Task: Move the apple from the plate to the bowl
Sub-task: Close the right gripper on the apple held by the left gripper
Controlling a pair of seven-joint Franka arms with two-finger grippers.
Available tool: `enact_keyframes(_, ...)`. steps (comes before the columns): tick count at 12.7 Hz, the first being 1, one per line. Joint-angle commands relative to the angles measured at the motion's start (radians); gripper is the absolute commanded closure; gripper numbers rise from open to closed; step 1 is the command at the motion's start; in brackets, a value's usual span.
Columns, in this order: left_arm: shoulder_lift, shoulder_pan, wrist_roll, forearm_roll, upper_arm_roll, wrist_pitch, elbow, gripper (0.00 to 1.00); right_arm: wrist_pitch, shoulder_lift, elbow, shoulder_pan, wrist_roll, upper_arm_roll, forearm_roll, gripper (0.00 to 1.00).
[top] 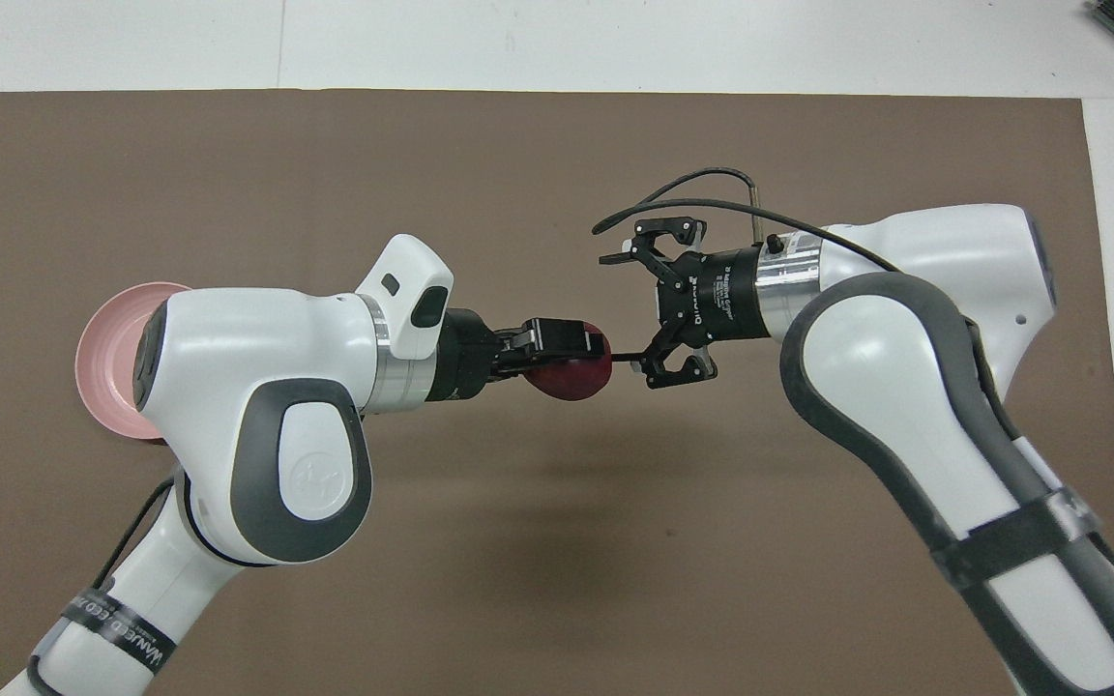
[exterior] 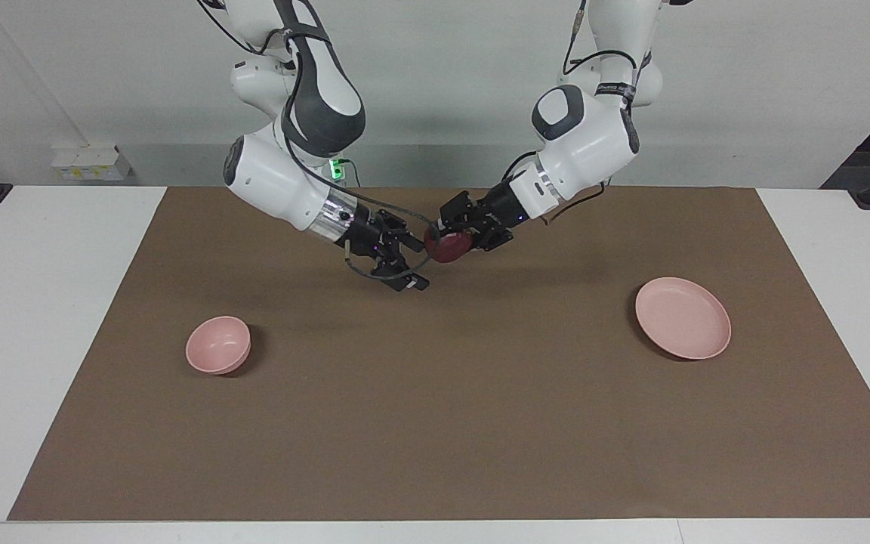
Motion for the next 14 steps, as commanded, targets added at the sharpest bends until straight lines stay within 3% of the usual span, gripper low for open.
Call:
enact_keyframes(1, 0.010, -0.012, -0.009, -0.033, 0.003, 0.064, 0.012, 1.00, 0.010, -0.040, -0.045, -0.008, 0.010, 0.001, 0.066, 0.00)
enact_keyframes(14, 0.016, -0.032, -0.037, -0.025, 0.001, 0.085, 0.030, 1.00, -0.008, -0.038, -0.025, 0.050, 0.094, 0.001, 0.066, 0.00)
